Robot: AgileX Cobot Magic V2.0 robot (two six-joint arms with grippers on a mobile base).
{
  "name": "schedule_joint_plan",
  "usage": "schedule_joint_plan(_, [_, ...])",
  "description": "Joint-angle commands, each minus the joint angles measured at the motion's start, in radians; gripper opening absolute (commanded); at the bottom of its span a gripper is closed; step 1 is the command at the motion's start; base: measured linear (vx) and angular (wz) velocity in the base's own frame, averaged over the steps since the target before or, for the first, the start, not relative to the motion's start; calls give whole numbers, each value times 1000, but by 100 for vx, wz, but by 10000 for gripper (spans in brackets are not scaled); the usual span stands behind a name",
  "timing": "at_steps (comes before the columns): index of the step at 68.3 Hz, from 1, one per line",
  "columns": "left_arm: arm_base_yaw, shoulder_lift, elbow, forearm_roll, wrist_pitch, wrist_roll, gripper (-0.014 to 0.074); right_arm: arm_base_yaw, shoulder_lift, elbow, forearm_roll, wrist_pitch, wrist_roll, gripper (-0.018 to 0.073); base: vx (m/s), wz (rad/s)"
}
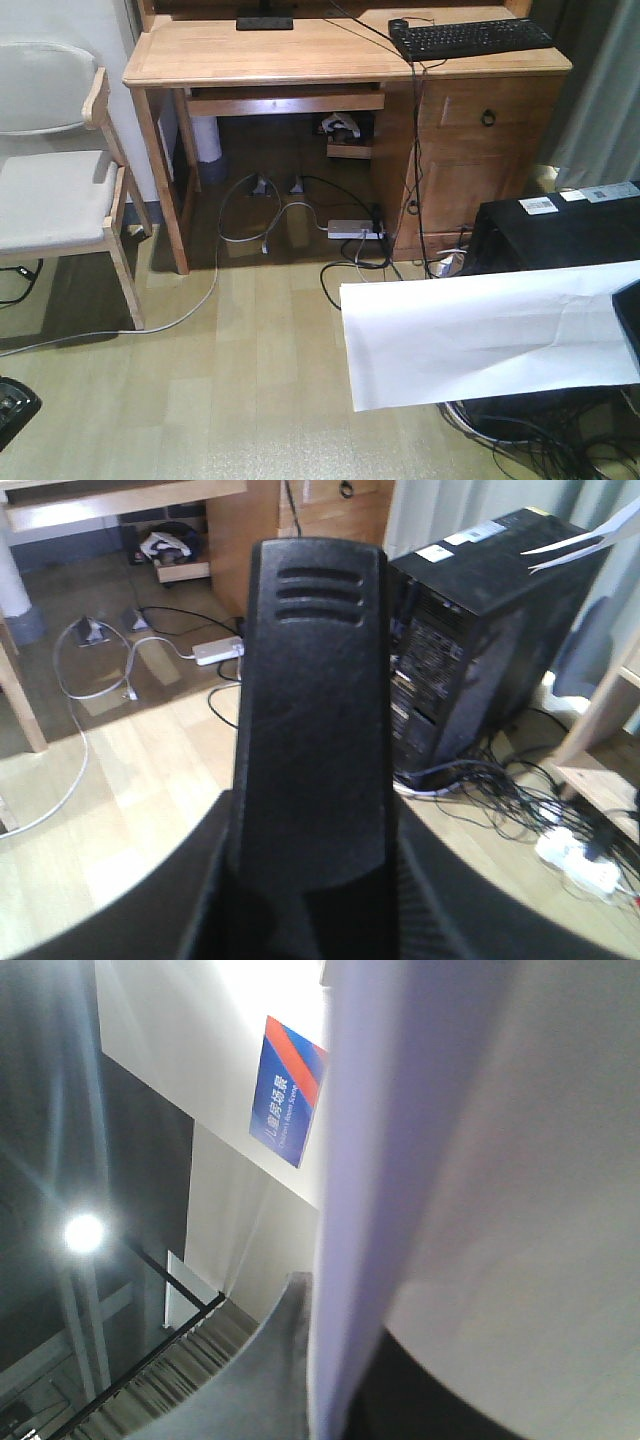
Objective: Grab stapler and paper to desk for stapling
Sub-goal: 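Drive the base toward the wooden desk carrying paper and stapler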
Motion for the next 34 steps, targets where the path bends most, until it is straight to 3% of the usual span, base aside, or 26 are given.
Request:
schedule_joint_plan(1, [-5, 9, -30, -11, -111, 0, -6, -3, 3, 24, 17, -135, -15, -1, 18, 8])
schedule_joint_plan(34, [-5, 9, -30, -11, -111, 0, -6, -3, 3, 24, 17, -135, -15, -1, 19, 5])
